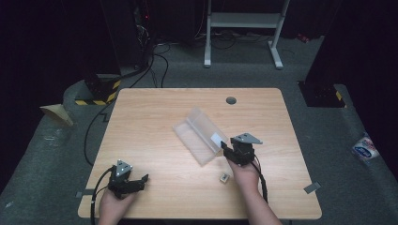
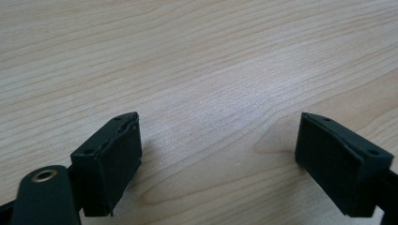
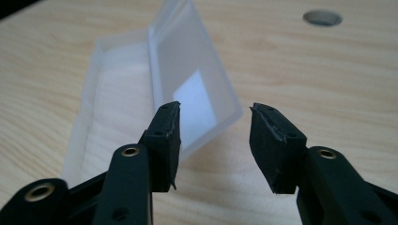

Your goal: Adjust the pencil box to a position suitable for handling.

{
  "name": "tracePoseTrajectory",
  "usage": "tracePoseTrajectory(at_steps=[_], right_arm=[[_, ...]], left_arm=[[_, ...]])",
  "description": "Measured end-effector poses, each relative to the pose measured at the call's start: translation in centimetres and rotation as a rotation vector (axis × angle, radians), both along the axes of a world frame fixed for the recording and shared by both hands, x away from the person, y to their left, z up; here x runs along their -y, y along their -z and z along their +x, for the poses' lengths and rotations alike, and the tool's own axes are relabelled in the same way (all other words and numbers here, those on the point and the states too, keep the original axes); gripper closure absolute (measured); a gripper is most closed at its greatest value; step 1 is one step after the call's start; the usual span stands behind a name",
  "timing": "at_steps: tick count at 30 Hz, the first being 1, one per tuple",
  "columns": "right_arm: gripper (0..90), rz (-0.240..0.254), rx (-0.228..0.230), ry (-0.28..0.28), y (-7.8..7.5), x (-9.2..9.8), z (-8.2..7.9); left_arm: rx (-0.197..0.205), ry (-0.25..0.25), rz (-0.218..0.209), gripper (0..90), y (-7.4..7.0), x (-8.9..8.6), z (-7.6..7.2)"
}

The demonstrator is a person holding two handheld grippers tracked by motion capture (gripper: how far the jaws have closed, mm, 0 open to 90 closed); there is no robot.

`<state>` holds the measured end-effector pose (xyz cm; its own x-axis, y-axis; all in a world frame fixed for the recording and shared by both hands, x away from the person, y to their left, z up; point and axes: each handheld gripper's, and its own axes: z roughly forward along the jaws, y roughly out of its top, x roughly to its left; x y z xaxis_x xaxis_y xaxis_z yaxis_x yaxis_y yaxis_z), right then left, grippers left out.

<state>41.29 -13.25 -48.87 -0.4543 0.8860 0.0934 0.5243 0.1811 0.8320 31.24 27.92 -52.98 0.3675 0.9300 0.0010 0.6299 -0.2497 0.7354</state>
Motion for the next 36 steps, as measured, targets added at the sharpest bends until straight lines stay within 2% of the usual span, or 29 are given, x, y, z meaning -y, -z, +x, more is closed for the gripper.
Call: tracePoseTrajectory(at_steps=[1,2,7,12,20,24,26,29,33,36], right_arm=[[52.2,0.0,0.0,0.0,0.0,0.0,0.0],[52.3,-0.022,-0.02,-0.007,0.5,-0.5,0.0],[54.9,-0.071,-0.025,-0.006,1.2,-1.3,0.3],[59.4,-0.107,0.001,0.013,1.3,-1.3,1.2],[57.6,-0.097,0.011,0.068,0.8,-0.4,3.4],[52.9,-0.066,0.004,0.044,0.6,-0.3,2.4],[50.4,-0.055,-0.027,0.02,1.1,-0.8,1.7],[50.2,-0.076,-0.056,-0.009,1.8,-1.7,1.3],[53.4,-0.108,-0.083,-0.005,2.6,-2.3,1.4],[54.6,-0.143,-0.069,0.014,2.7,-2.1,1.9]], left_arm=[[0.0,0.001,0.0,15.1,0.0,0.0,0.0],[0.0,0.001,0.001,15.1,0.0,0.0,0.0],[0.0,0.002,0.001,15.1,0.0,0.0,0.0],[-0.002,0.002,0.001,15.1,0.0,0.0,0.0],[-0.001,0.003,0.003,15.1,0.0,0.0,-0.1],[0.0,0.003,0.003,15.1,0.0,0.0,-0.1],[0.0,0.003,0.003,15.1,0.0,0.0,-0.1],[-0.001,0.004,0.004,15.1,0.0,0.0,-0.1],[0.001,0.005,0.004,15.1,0.0,0.0,-0.1],[0.001,0.005,0.003,15.1,0.0,0.0,-0.1]])
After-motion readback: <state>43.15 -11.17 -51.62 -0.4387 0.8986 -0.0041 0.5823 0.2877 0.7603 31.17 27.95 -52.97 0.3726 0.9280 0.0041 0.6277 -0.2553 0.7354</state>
